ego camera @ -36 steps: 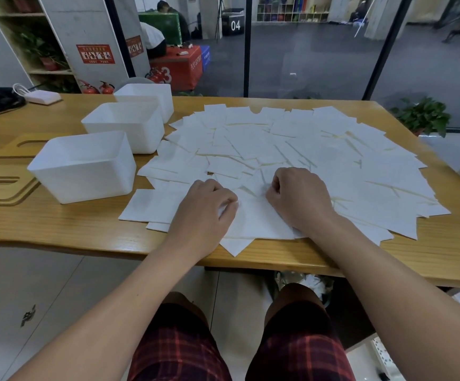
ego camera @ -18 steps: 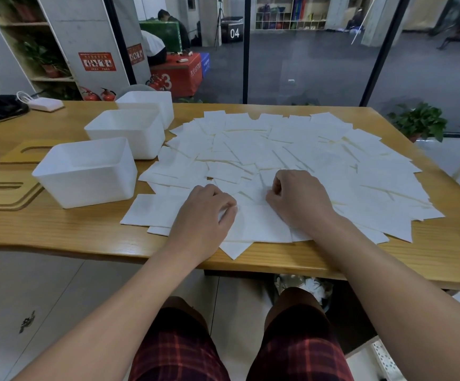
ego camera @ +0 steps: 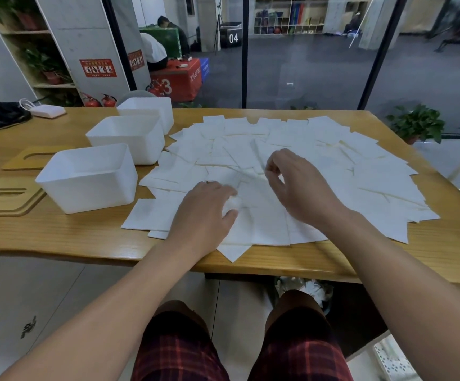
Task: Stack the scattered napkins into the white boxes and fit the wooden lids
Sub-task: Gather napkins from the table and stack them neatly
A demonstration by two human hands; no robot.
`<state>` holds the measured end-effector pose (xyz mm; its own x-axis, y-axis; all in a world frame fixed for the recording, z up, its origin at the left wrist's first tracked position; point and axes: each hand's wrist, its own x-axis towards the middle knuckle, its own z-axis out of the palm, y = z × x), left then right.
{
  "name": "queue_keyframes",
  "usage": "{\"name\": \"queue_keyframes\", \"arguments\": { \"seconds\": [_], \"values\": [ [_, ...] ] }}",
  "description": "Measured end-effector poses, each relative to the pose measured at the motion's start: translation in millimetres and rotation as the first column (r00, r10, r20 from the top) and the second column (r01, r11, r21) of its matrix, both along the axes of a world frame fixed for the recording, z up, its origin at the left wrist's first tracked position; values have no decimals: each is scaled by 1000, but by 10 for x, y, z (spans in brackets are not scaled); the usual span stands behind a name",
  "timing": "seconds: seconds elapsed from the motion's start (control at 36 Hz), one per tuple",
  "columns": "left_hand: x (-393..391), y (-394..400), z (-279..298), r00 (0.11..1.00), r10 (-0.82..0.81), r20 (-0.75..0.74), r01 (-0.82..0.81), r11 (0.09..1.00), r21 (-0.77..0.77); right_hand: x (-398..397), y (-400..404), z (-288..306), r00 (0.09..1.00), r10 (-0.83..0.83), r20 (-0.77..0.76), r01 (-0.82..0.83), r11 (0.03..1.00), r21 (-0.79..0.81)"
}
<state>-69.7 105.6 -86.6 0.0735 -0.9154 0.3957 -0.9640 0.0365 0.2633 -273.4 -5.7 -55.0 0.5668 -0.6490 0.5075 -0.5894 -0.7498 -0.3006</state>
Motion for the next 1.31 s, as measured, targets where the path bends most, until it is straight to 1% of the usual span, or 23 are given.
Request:
{"name": "queue_keyframes", "arguments": {
  "seconds": [0.11, 0.14, 0.19, 0.25, 0.33, 0.39, 0.42, 0.47, 0.53, 0.58, 0.64, 0.69, 0.75, 0.83, 0.94, 1.03, 1.14, 1.31],
  "values": [
    [-53, -41, 126, 984, 20, -178, -50, 985, -166, -10, 33, 29, 981, 137, -137, -144, 989, -42],
    [-61, -54, 149, 984, 19, -174, -52, 981, -187, -6, 45, 22, 973, 163, -162, -174, 983, -57],
    [-68, -82, 167, 995, 28, -95, -46, 980, -191, 11, 73, -1, 961, 192, -199, -211, 974, -78],
    [-54, -117, 135, 999, 17, -29, -23, 976, -216, 16, 103, -24, 959, 206, -192, -223, 972, -70],
    [-14, -125, 68, 999, -17, -48, 6, 973, -229, -36, 167, -63, 973, 210, -93, -209, 978, 20],
    [4, -100, 53, 994, -22, -108, -2, 976, -219, -90, 200, -81, 981, 189, -34, -186, 980, 67],
    [15, -82, 57, 989, -23, -148, -11, 975, -220, -110, 208, -96, 986, 166, -21, -164, 985, 54],
    [35, -38, 90, 962, -43, -269, -17, 976, -219, -153, 202, -136, 995, 101, 24, -102, 995, 12],
    [43, 32, 170, 895, -82, -438, -1, 982, -188, -199, 210, -140, 986, 74, 150, -81, 996, 41],
    [47, 99, 245, 826, -118, -550, 29, 985, -167, -243, 251, -104, 952, 64, 301, -111, 984, 141],
    [63, 148, 272, 781, -143, -608, 53, 985, -163, -281, 314, -41, 909, 47, 414, -161, 956, 246],
    [92, 177, 256, 759, -148, -634, 66, 986, -151, -310, 369, -11, 886, 12, 464, -187, 924, 333],
    [132, 190, 195, 748, -122, -653, 68, 992, -107, -323, 400, -49, 893, -33, 448, -171, 897, 408],
    [160, 216, 79, 779, -39, -626, 43, 999, -10, -322, 416, -192, 919, -97, 382, -108, 871, 480],
    [131, 229, -19, 835, -2, -551, 34, 998, 48, -313, 434, -345, 948, -144, 283, 0, 891, 454],
    [113, 213, -48, 882, 2, -471, 26, 998, 54, -314, 437, -400, 961, -152, 232, 36, 899, 437],
    [89, 212, -49, 930, 7, -368, 10, 999, 44, -316, 434, -440, 966, -146, 211, 50, 913, 406],
    [68, 207, -49, 942, 18, -336, -12, 1000, 22, -329, 424, -500, 974, -157, 166, 96, 941, 326]
  ]
}}
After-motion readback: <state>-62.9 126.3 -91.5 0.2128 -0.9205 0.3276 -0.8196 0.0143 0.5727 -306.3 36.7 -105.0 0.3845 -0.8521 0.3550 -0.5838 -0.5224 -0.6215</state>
